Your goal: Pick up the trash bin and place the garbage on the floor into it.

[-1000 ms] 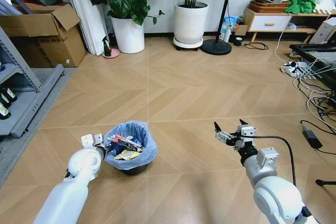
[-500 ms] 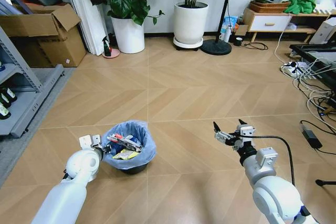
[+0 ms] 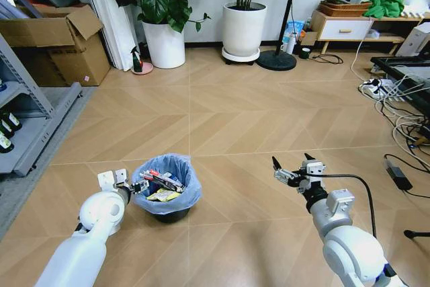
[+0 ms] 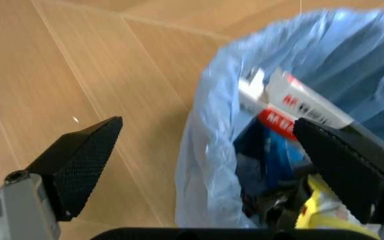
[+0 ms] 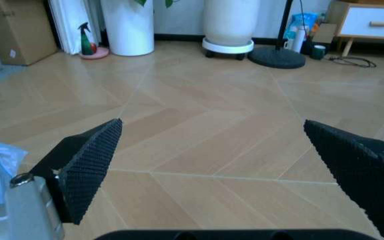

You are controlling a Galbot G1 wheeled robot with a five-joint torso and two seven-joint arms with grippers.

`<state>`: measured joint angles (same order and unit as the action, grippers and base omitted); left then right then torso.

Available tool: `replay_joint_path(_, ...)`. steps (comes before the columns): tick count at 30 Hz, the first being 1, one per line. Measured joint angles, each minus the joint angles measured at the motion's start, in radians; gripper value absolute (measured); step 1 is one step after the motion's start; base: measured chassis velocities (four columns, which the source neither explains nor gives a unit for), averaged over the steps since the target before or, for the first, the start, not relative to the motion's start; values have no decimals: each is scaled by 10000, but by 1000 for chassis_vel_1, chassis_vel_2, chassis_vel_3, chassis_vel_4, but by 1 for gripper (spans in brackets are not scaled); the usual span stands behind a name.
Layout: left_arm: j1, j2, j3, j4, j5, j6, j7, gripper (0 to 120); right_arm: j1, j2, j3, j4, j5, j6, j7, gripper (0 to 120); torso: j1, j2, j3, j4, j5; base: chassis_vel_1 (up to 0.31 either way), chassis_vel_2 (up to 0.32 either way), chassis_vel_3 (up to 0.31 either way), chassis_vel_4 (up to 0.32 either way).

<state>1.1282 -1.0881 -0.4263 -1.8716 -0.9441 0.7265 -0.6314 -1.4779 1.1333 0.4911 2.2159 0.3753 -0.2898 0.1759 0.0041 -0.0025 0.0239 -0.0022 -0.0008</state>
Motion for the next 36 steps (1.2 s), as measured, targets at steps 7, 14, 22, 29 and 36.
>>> replay_joint_path(7, 566, -127, -562, -878, 1405, -882, 966, 100, -71, -46, 494, 229, 157, -52, 23, 100, 0, 0, 0, 0, -2, 0, 0, 0, 0)
replay_joint_path(14, 1750, -476, -1496, -1938, 3388, -2168, 2456, 100, -709, 16, 1300, 543, 26, -81, 24, 100, -1, 0, -1, 1, -1, 0, 0, 0, 0)
replay_joint_path(22, 3669, -1670, -2991, -3092, 6361, -3551, 4571, 100, -2170, 616, 2894, 1065, -164, -114, 11, 100, -2, 0, -2, -1, -1, 0, 0, 0, 0)
replay_joint_path(29, 4612, -3172, -3896, -3723, 7385, -4157, 5725, 100, -2985, 1253, 3399, 1288, -917, 208, -50, 100, -2, 0, -1, 0, 1, 0, 0, 0, 0)
replay_joint_path(36, 5381, -3610, -3767, -4523, 7348, -4244, 5472, 100, -3453, 2066, 2944, 1923, -1775, 460, -208, 100, -2, 1, -1, 0, -1, 0, 0, 0, 0)
